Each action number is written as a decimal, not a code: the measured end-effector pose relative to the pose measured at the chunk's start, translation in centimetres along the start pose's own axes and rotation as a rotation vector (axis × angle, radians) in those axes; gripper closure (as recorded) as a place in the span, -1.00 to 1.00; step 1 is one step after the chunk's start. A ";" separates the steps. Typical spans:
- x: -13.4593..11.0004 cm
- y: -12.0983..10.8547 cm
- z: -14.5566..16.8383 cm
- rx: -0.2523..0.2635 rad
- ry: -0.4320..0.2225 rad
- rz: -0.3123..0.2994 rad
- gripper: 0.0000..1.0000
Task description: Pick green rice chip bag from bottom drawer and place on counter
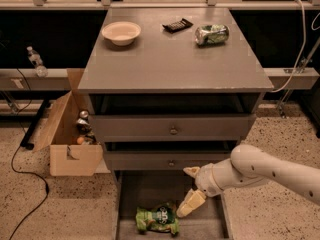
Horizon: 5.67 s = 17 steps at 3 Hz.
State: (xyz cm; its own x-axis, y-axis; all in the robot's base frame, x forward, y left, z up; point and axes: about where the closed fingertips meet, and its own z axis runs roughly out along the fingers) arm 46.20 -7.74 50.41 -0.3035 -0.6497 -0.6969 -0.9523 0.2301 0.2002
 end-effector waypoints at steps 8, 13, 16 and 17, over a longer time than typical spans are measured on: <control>12.7 -6.2 19.8 -0.086 -0.035 -0.098 -1.00; 18.0 -9.1 29.0 -0.016 -0.094 -0.240 -1.00; 19.5 -9.2 30.7 0.005 -0.045 -0.252 0.00; 19.4 -9.4 30.2 -0.002 -0.067 -0.253 0.46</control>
Offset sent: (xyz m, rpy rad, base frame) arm 0.0085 -0.0152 -0.1241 -0.1470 0.0796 -0.0312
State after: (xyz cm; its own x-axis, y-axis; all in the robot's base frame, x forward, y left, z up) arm 50.18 -0.58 14.21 -0.0529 -0.6367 -0.7693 -0.9978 0.0649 0.0149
